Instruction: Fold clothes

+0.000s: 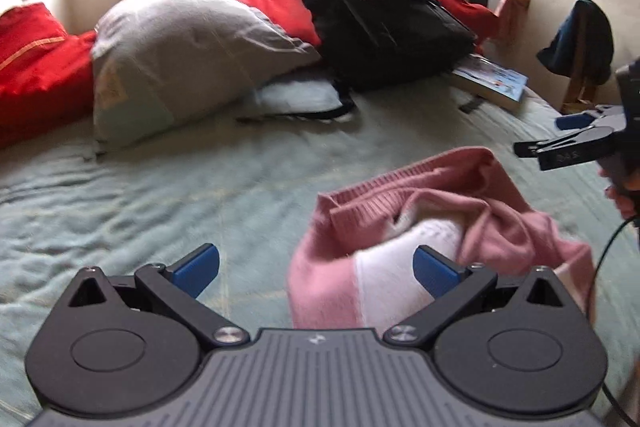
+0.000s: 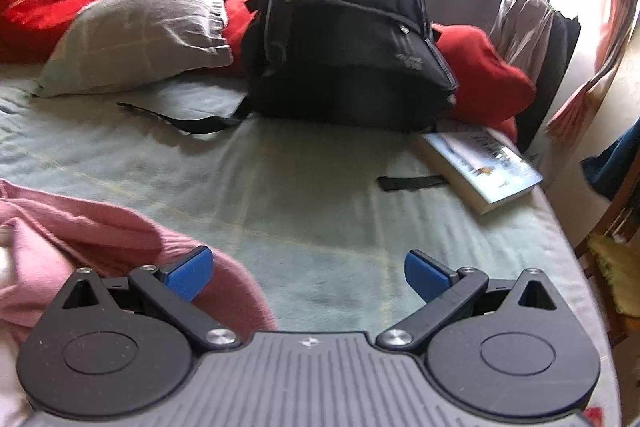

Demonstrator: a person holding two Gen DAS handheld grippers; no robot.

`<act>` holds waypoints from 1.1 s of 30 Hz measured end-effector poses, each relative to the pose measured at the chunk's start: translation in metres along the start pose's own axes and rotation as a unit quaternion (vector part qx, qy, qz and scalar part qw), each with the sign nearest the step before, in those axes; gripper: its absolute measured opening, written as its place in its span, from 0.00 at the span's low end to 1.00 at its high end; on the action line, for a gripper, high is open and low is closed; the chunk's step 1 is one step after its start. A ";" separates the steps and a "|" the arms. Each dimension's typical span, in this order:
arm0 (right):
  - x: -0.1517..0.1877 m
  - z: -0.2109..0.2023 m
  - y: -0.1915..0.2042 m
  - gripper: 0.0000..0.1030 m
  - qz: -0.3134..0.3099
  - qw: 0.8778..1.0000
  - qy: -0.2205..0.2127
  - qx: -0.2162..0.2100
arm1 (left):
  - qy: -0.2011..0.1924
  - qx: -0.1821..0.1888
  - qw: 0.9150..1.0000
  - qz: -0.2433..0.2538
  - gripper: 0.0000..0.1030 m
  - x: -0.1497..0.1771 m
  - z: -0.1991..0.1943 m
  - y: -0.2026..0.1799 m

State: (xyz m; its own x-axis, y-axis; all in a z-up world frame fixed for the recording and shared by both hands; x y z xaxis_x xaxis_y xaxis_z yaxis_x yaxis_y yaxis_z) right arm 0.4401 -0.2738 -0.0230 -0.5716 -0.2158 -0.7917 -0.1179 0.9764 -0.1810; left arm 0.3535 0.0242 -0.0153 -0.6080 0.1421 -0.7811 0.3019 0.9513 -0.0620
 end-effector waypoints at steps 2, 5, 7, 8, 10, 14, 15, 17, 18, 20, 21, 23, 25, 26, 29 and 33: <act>0.005 -0.002 0.005 1.00 -0.003 1.000 0.000 -0.013 | 0.007 0.021 0.999 -0.028 0.99 0.002 0.003 0.002; 0.011 -0.005 0.008 1.00 -0.006 1.000 0.000 -0.026 | 0.018 0.053 0.996 -0.071 0.99 0.005 0.006 0.005; 0.014 -0.008 0.009 1.00 -0.005 0.999 -0.002 -0.036 | 0.025 0.074 0.992 -0.099 0.99 0.006 0.008 0.007; 0.015 -0.010 0.009 1.00 -0.003 0.999 -0.003 -0.041 | 0.029 0.082 0.991 -0.103 0.99 0.008 0.010 0.005; 0.018 -0.012 0.009 1.00 -0.001 0.999 -0.004 -0.047 | 0.038 0.094 0.990 -0.096 0.99 0.013 0.014 -0.003; 0.026 -0.016 0.009 1.00 -0.001 0.998 -0.002 -0.057 | 0.053 0.112 0.987 -0.103 0.99 0.023 0.022 -0.009; 0.029 -0.017 0.009 1.00 -0.002 0.998 -0.001 -0.060 | 0.057 0.116 0.986 -0.106 0.99 0.026 0.024 -0.010; 0.033 -0.018 0.010 1.00 -0.002 0.998 0.001 -0.063 | 0.063 0.120 0.985 -0.109 0.99 0.030 0.028 -0.011; 0.035 -0.018 0.010 1.00 -0.003 0.998 0.002 -0.064 | 0.066 0.120 0.985 -0.109 0.99 0.032 0.030 -0.011; 0.038 -0.020 0.010 1.00 -0.002 0.998 0.004 -0.066 | 0.070 0.110 0.987 -0.098 0.99 0.035 0.032 -0.011; 0.040 -0.020 0.011 1.00 -0.001 0.998 0.003 -0.067 | 0.071 0.095 0.989 -0.084 0.99 0.036 0.034 -0.010; 0.040 -0.022 0.012 1.00 -0.002 0.998 0.002 -0.068 | 0.076 0.070 0.993 -0.058 0.99 0.039 0.036 -0.010; 0.041 -0.024 0.013 1.00 -0.003 0.998 0.000 -0.069 | 0.087 0.061 0.994 -0.036 0.99 0.043 0.036 -0.015; 0.041 -0.024 0.014 1.00 -0.004 0.998 -0.001 -0.069 | 0.089 0.062 0.994 -0.023 0.99 0.044 0.035 -0.019; 0.042 -0.026 0.017 1.00 -0.010 0.998 -0.004 -0.066 | 0.084 0.041 0.995 0.016 0.97 0.044 0.036 -0.029; 0.044 -0.028 0.020 1.00 -0.009 0.997 -0.004 -0.071 | 0.078 0.036 0.996 0.013 0.84 0.040 0.042 -0.029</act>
Point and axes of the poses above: each gripper's, at about its wrist camera, not at the fingertips, and z roughly the way its jaws point, y to its left, x to its underside, the point moved 9 cm from there along z, roughly the way its jaws point, and after that the axes turned 6 degrees about -y, right-handed, at the moved point
